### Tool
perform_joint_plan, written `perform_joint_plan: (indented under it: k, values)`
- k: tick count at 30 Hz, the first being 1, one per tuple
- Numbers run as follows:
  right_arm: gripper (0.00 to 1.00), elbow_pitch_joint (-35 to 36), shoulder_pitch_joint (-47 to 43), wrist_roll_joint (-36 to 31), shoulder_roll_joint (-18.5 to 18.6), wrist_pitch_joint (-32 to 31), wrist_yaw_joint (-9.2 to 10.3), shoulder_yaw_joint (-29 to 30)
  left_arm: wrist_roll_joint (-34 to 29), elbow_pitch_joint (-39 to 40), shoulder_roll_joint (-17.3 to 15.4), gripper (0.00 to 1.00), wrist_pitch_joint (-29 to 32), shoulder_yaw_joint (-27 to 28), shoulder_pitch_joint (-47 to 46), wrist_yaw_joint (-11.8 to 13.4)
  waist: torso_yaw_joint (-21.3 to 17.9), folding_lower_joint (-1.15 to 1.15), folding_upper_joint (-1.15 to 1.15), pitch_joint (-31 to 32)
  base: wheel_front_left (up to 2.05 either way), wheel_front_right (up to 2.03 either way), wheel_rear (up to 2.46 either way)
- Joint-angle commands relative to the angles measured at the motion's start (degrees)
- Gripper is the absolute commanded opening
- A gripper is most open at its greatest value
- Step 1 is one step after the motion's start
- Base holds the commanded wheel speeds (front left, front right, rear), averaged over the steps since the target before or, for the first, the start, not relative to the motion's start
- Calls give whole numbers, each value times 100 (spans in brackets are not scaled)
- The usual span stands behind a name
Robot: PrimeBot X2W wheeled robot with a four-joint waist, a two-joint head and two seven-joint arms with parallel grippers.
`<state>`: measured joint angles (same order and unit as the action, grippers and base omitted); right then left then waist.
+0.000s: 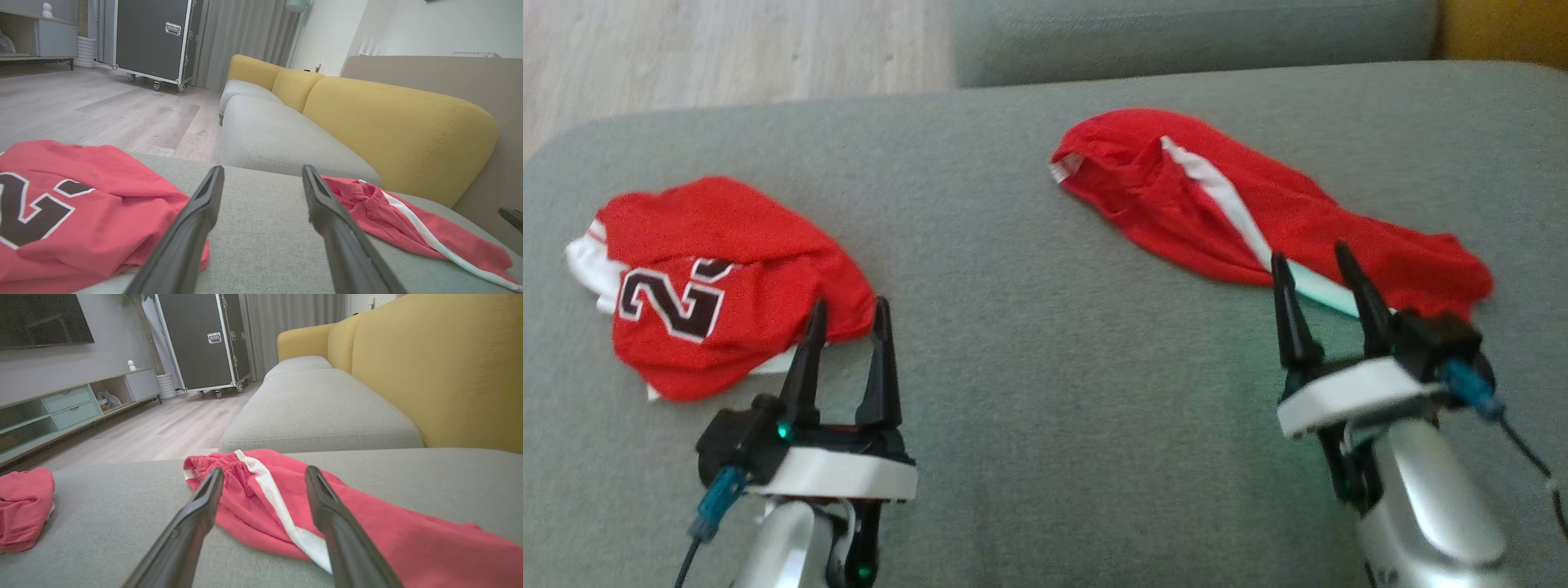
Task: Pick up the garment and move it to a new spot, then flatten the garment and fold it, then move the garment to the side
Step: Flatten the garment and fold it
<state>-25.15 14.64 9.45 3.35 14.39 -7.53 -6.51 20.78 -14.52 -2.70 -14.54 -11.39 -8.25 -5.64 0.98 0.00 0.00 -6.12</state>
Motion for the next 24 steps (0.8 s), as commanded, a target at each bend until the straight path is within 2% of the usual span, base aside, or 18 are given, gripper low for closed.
perform_joint_plan:
  k: [1,7,15,24]
  values:
    - [100,40,536,-81,-46,13,4,-109,-56,131,-18,100,-46,95,-354,-41,227,0,0,-222,0,0,0]
    - [100,-597,1395,-8,-19,-354,4,66,-35,45,-18,100,-46,-57,-515,-74,590,0,0,-512,0,0,0]
    - [100,-2258,2567,-155,305,-849,4,605,37,-56,-18,100,-46,-277,-643,-103,1149,0,0,-752,0,0,0]
    - [100,-3512,3116,-654,486,-546,4,491,81,-46,-18,100,-46,-330,-657,-94,1370,0,0,-839,0,0,0]
